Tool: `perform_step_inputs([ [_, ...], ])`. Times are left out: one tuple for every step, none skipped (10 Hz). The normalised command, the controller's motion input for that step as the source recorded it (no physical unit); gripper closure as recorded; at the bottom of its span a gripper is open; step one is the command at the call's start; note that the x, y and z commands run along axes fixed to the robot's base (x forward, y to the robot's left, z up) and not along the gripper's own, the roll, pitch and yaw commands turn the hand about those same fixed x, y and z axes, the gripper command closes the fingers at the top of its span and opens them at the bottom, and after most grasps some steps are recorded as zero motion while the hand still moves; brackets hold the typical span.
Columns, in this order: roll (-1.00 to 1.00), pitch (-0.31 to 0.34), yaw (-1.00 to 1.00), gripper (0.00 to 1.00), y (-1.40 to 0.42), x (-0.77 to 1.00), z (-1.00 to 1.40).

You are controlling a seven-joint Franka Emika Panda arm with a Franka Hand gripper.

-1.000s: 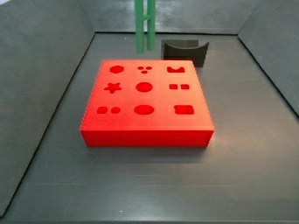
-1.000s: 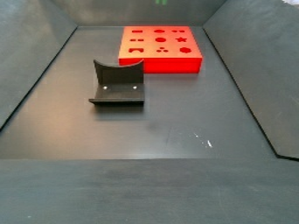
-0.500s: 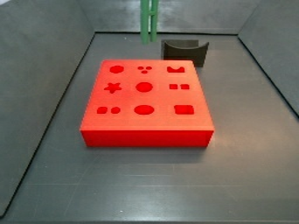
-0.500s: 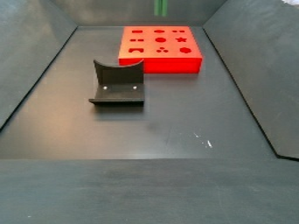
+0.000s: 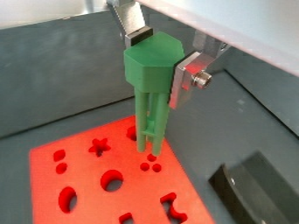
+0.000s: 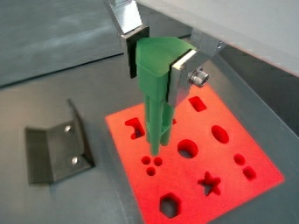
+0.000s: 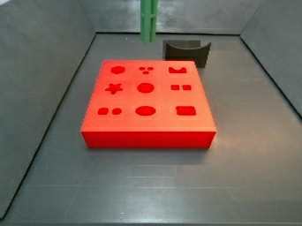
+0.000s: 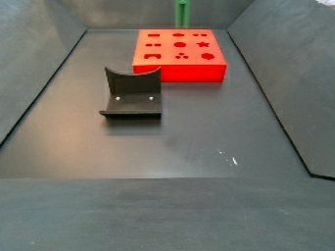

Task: Insert the 3 prong object.

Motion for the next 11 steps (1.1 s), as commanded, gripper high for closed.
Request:
perform_step_inputs([
  [0.21,-0.129,0.96,1.00,0.00,-0.01,-0.06],
  [0.21,-0.113,0.86,1.00,-0.01,0.02,-0.05],
  [0.16,-0.036,0.40,1.00,-0.10,0.00,-0.06],
  [-0.01,0.000,0.00,1.00,0.00,0.00,0.00],
  [0.00,0.000,-0.13,1.00,-0.02,0.22,-0.24],
  [-0.07,-0.010,-0.68,1.00,0.05,0.33,-0.39],
  [-0.09,0.000,-0.69,1.00,0.13,0.27,-0.30],
  [-0.12,0.000,-0.63,1.00,0.15,0.25,-0.24],
  [-0.06,0.000,-0.21,1.00,0.16,-0.07,-0.16],
  [-0.10,-0.071,0.00,1.00,0.00,-0.06,-0.10],
  [-0.07,-0.091,0.01,1.00,-0.11,0.00,-0.24],
])
